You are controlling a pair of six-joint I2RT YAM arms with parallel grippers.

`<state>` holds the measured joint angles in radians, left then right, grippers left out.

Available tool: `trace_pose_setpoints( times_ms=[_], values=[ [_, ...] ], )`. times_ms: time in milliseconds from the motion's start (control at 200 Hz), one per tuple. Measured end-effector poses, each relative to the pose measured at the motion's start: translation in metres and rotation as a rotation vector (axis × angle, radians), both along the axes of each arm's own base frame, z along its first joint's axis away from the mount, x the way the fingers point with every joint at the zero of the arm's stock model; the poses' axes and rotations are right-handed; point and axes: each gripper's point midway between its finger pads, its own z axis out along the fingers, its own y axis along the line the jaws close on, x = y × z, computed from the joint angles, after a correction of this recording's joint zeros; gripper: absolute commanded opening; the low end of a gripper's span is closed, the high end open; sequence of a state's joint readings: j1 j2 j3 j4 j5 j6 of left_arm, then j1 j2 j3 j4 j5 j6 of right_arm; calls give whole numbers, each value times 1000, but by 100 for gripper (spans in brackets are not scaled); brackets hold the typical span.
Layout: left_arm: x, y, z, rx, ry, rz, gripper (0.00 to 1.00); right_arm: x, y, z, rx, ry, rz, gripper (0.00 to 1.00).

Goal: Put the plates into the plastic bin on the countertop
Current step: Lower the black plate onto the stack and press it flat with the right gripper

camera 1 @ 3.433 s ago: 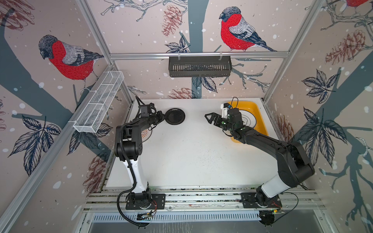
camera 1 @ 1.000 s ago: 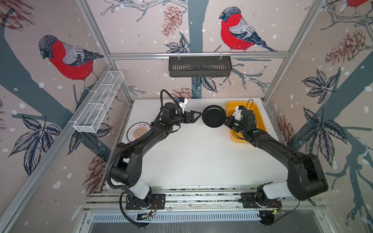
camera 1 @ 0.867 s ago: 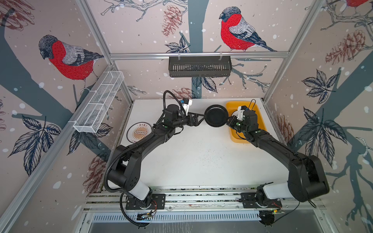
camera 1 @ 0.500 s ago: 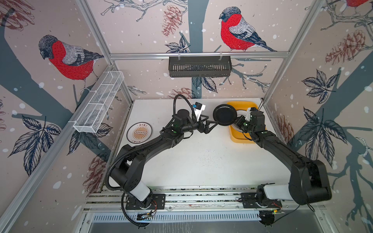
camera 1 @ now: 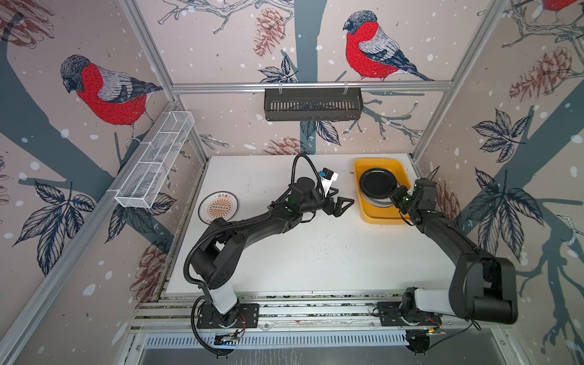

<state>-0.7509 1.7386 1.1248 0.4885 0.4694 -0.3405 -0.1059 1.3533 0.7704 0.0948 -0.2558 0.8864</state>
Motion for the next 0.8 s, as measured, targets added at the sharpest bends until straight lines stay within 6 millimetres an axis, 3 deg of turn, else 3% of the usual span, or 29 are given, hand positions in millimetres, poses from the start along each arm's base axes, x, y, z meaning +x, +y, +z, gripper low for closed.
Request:
trace_pose_setpoints(
  times_ms=[100, 310, 801],
  values=[
    [0, -7, -3, 4, 3, -10, 96, 1, -12, -12, 8, 29, -27, 2],
    [2, -17, -12, 16, 11, -10, 97, 8, -19, -32, 27, 76, -29, 2],
    [17, -37, -23, 41, 10, -6, 96, 42, -28, -56, 49, 95, -22, 2]
  ],
)
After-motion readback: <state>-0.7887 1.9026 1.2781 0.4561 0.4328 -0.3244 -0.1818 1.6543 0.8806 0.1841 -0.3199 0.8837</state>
